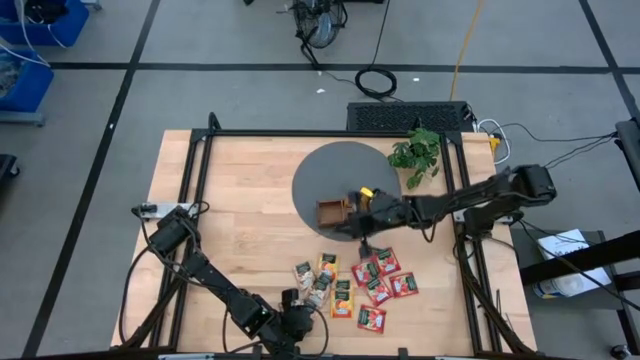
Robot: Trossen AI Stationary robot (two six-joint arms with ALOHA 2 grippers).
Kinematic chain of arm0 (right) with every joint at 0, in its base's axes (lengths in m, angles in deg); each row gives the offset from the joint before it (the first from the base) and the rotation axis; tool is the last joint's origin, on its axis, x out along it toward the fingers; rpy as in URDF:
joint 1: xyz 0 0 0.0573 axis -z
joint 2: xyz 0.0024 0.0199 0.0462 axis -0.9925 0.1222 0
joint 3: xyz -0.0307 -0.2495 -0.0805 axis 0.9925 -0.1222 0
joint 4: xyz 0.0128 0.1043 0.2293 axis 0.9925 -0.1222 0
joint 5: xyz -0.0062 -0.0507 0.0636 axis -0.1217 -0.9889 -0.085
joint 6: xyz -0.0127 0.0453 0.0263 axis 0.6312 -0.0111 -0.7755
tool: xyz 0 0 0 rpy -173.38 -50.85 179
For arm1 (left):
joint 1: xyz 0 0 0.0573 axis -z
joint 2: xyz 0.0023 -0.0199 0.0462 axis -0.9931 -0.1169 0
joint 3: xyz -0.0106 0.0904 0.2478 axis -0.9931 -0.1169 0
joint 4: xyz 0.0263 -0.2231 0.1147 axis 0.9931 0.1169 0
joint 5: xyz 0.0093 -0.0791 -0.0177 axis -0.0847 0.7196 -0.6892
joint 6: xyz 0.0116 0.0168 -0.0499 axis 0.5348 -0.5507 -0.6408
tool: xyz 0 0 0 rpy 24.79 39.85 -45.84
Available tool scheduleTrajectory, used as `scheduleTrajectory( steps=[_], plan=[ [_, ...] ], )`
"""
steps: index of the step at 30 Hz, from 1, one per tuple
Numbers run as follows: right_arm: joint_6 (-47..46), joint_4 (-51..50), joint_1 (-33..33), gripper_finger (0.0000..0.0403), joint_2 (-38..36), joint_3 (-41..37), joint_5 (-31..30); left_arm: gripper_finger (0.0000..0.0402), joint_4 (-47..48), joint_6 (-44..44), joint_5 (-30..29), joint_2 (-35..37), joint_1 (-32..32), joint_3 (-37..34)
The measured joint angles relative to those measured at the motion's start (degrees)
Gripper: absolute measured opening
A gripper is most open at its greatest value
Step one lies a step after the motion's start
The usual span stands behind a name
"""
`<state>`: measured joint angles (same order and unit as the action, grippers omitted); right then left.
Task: Pick & Place Tea
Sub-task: Put the brown tea bag into the left section of the wooden organizer
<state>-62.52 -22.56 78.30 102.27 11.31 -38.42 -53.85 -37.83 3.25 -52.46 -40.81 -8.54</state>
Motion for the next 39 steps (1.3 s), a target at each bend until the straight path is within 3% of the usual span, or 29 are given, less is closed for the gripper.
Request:
scheduleTrajectory(
  steps=[6,14,33,39],
  plan=[
    [-1.1,10.9,7.4,0.0,0.1,-6.6,2.0,0.0113,0.1,0.3,-0.4,0.0,0.0,0.0],
    [-2.3,10.8,14.0,0.0,1.7,-7.9,7.2,0.0113,0.1,1.4,-1.2,0.0,-0.3,0.0],
    [-4.1,16.1,16.3,0.0,9.7,-7.9,8.6,0.0113,0.1,2.0,-1.4,0.1,-0.5,0.0],
    [-5.0,16.0,16.4,0.0026,9.8,-7.9,5.3,0.0113,0.0,1.9,-1.4,0.1,-0.5,0.0]
  ],
)
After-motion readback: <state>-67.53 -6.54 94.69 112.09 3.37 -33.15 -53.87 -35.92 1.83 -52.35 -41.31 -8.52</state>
